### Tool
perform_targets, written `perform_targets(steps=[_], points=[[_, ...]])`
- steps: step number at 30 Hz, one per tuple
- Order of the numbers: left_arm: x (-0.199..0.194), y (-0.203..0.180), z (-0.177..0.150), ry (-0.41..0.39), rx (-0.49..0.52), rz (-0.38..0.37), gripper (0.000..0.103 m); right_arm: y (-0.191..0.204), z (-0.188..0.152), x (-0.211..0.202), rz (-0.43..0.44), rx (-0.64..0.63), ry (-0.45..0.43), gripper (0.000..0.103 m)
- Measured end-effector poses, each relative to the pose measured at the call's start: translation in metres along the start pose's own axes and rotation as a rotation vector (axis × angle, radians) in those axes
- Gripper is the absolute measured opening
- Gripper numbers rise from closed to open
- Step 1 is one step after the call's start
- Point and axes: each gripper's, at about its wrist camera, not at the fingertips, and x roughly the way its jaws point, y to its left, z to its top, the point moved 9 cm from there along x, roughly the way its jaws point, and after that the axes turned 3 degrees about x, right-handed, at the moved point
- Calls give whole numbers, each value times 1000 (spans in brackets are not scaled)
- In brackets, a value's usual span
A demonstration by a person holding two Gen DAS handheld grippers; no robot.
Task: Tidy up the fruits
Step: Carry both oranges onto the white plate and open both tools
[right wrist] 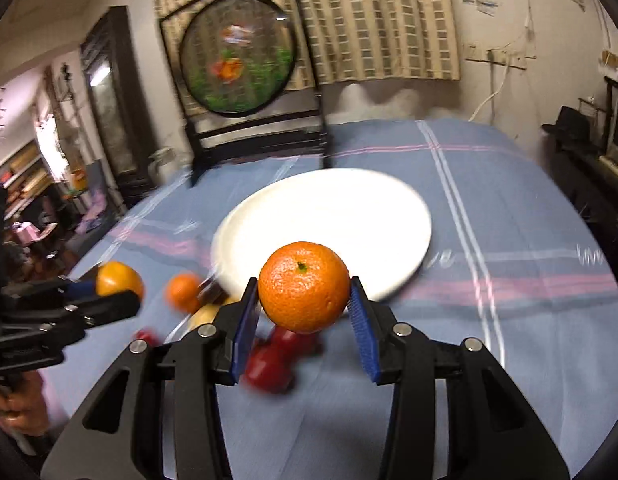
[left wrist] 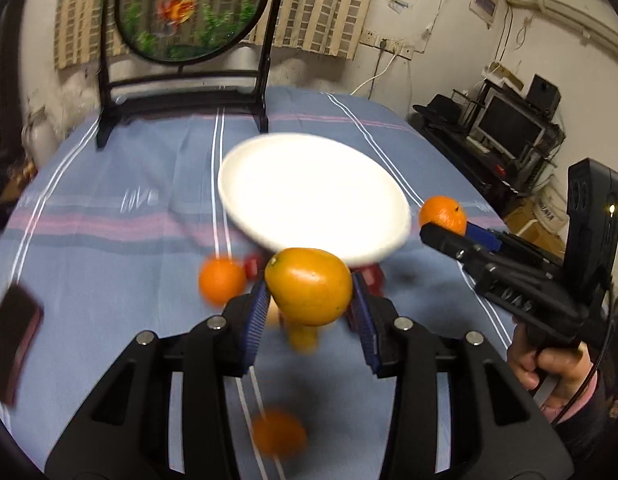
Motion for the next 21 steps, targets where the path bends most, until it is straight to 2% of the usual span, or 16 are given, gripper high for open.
perform_targets(steps=[3, 7, 10, 14, 19, 20, 21], points=[[48, 9, 31, 69, -19, -18, 42, -12, 14, 41, -19, 17, 39, 45], [98, 20, 52, 136, 22, 59, 42, -19, 22, 82, -35, 25, 91, 44], [127, 26, 55, 199, 19, 70, 42, -22, 22, 97, -63, 20, 132, 44], [156, 31, 49, 260, 48, 84, 42, -27, 15, 111, -58, 22, 178, 44], [169, 32, 45, 277, 57, 84, 42, -29, 11, 118, -70, -2, 195, 45], [170, 32, 46, 271, 61, 89, 44, -29, 11, 119, -69, -1, 199, 45], [168, 31, 45, 266, 65, 99, 50, -29, 10, 119, -68, -1, 204, 45]])
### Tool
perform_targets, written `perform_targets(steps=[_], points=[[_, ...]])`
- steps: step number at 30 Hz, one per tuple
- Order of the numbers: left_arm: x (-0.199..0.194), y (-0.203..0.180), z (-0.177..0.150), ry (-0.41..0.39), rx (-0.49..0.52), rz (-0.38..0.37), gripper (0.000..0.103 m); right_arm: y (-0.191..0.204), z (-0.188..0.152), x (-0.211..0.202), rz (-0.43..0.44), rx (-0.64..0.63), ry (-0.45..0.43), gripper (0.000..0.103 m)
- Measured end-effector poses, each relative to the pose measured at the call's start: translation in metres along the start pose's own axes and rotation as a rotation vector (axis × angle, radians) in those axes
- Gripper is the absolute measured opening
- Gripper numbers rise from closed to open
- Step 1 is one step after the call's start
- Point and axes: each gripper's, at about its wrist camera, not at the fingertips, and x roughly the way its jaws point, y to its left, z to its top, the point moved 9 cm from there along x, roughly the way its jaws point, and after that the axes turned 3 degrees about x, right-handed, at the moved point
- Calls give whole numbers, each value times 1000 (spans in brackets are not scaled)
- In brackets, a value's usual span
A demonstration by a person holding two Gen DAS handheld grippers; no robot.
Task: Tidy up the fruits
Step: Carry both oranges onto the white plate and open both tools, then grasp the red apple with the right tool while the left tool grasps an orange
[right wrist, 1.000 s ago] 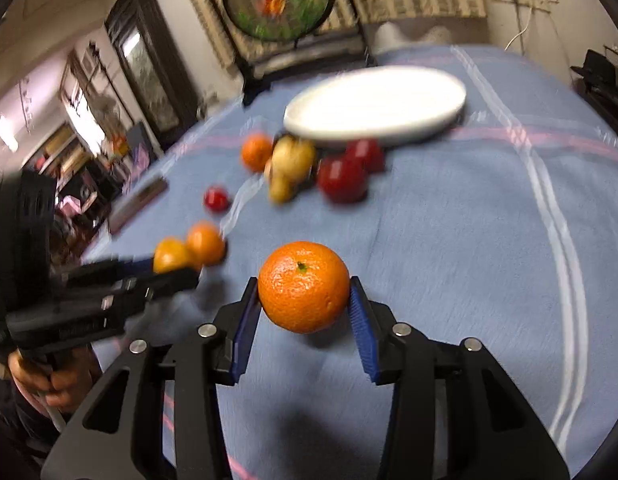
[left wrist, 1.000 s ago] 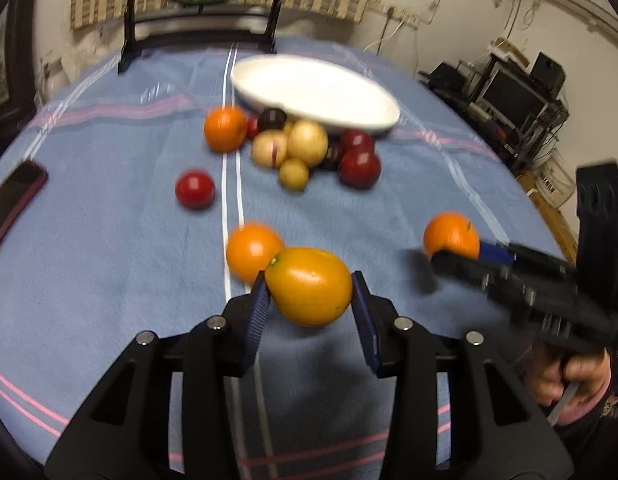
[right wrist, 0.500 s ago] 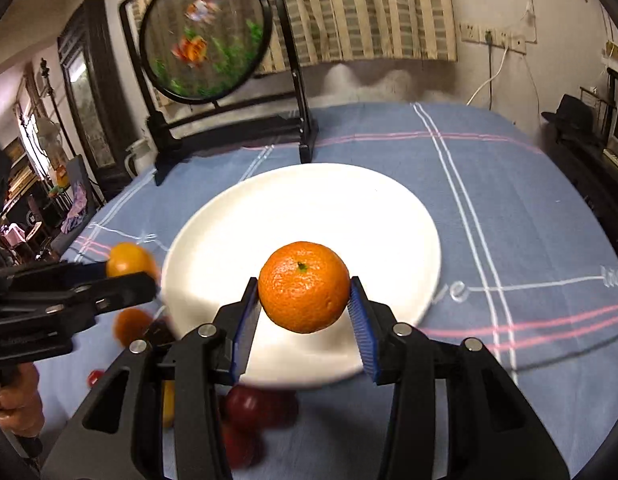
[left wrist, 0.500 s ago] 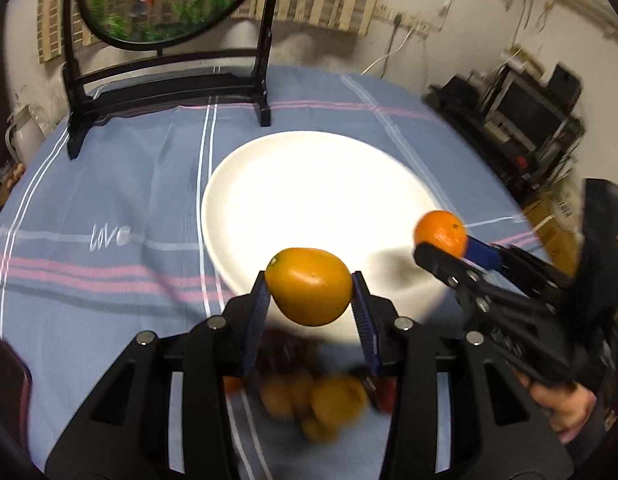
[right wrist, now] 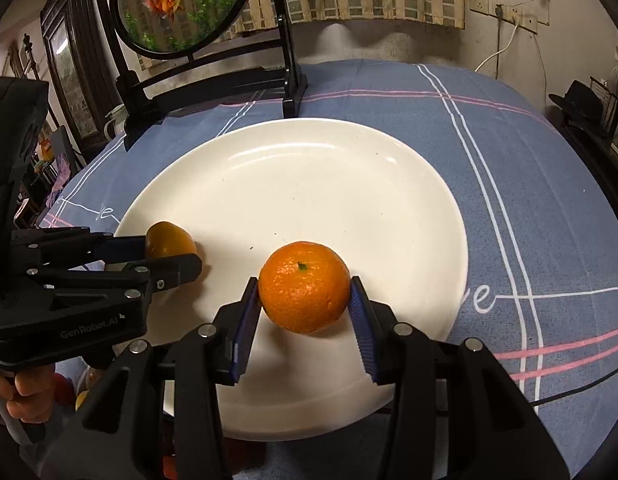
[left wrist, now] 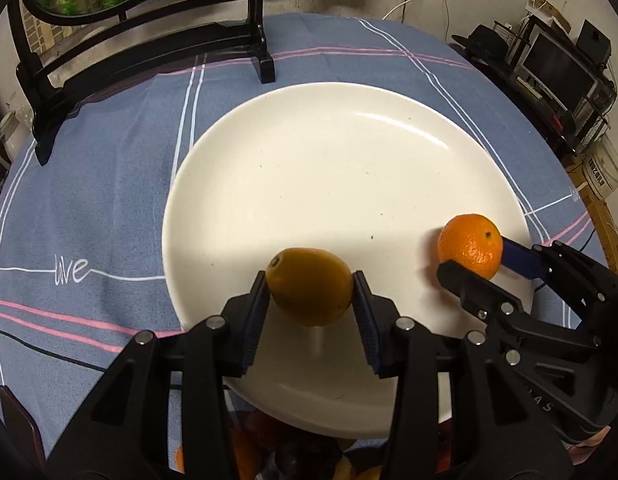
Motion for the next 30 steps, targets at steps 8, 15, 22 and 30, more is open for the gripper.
perform_targets(steps=[8, 15, 22, 30], points=[[-58, 12, -3, -131, -37, 68, 91, 2, 3, -32, 23, 7, -80, 55], [-131, 27, -76, -250, -91, 105, 101, 24, -33, -82, 69, -78, -151, 65], [-155, 38, -172, -273, -223, 146, 101, 51, -74, -100, 88, -175, -119, 66], [-141, 23, -202, -259, -226, 78, 101, 61, -101, -95, 97, -226, -58, 66]])
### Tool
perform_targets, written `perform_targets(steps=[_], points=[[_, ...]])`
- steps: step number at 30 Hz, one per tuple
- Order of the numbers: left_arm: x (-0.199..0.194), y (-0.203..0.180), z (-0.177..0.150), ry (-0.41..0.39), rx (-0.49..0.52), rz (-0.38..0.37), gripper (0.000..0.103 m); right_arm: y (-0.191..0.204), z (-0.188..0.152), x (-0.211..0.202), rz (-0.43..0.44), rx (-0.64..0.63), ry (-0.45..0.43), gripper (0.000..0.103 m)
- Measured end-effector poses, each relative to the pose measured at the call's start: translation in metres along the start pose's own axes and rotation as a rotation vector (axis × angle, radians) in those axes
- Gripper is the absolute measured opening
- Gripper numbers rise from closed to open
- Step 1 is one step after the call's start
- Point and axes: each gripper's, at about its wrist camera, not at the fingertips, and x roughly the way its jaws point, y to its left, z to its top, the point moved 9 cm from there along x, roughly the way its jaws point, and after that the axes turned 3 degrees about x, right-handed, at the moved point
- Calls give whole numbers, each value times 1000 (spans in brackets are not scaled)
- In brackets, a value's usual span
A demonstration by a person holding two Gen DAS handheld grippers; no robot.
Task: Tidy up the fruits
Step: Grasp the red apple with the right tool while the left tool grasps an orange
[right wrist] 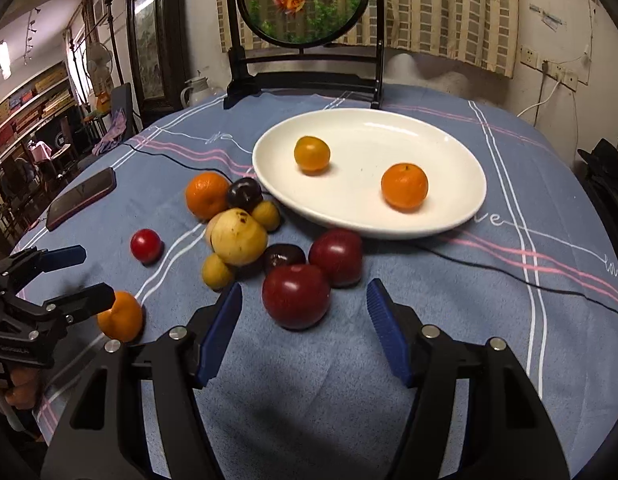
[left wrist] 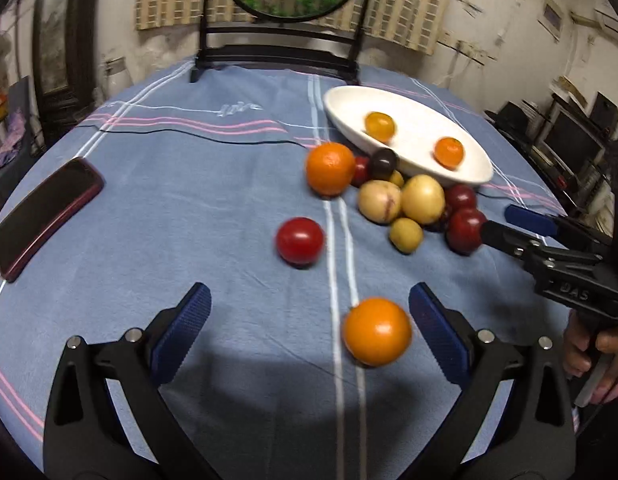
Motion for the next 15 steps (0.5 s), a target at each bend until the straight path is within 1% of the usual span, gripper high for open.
perform_targets(steps=[3, 4, 8, 11, 12, 13, 15], points=[[4, -7, -4, 18, 8, -106, 101, 1, -3, 5, 9, 0, 19, 66], [5, -8, -5, 22, 10, -126, 101, 1, -3, 7, 12, 0, 24, 66], [3, -13, -6, 14, 18, -147, 101, -1, -6, 15, 15, 4, 52, 66], [6, -23, -8, 27, 60, -154, 101, -2, -7, 20, 8, 8, 60, 65], [7, -26, -9, 31, 81, -155, 101, -1, -8, 21, 12, 8, 69, 58], [7, -31, -9, 32, 109, -153, 101, -1, -9, 24, 17, 8, 80, 54], [5, -36, -11, 26, 148, -139, 101, 0, -10, 25, 29, 8, 90, 51]])
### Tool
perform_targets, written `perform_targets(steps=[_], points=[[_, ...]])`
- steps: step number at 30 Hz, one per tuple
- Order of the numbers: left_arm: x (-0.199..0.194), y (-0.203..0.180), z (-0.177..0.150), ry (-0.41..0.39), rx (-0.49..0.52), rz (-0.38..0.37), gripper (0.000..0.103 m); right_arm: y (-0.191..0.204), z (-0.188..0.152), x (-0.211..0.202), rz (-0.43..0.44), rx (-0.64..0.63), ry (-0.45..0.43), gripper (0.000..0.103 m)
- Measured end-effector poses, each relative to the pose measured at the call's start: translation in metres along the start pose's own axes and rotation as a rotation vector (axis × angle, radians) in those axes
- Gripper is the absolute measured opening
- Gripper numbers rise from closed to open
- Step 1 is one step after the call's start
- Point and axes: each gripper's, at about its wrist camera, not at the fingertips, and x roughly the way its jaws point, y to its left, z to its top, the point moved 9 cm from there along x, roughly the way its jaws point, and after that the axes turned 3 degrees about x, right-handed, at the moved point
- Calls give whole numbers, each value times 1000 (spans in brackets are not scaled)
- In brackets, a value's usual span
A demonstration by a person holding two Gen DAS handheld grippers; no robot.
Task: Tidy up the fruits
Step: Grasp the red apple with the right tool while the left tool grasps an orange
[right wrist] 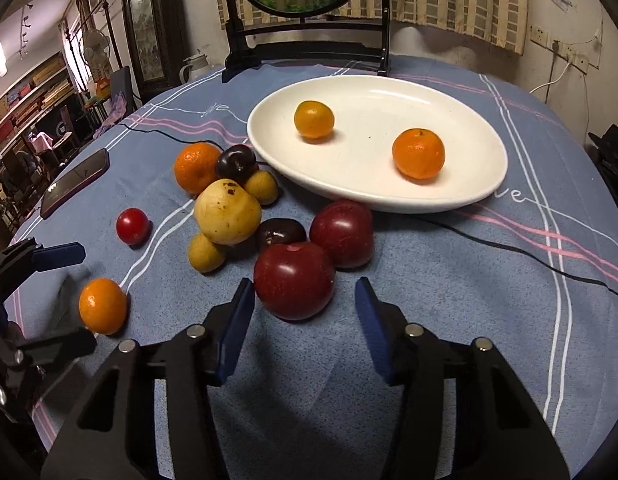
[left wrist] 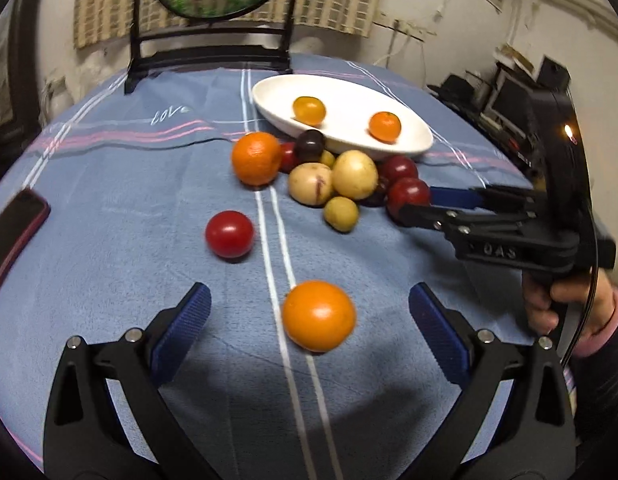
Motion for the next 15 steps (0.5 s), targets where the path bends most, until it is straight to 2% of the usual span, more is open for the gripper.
perform_targets(steps=[4, 6, 8, 12, 13, 15], points=[[0, -5, -1, 3, 47, 32, 101, 4, 1, 2, 3, -7, 0, 48], [1, -5, -1, 5, 46, 35, 101, 4, 2, 3, -7, -14, -7, 48], [0, -2, -1, 5, 42, 40, 101, 6, 2, 2, -1, -21, -11, 43], [6, -1, -2, 37, 49, 63, 99, 1, 1, -3, 9, 1, -18, 42], [7, -1, -3, 40, 52, 72, 98, -1, 2, -6, 10, 11, -28, 42], [8, -1, -3, 45, 55, 87, 87, -4, 4, -8, 2, 16, -39, 42]])
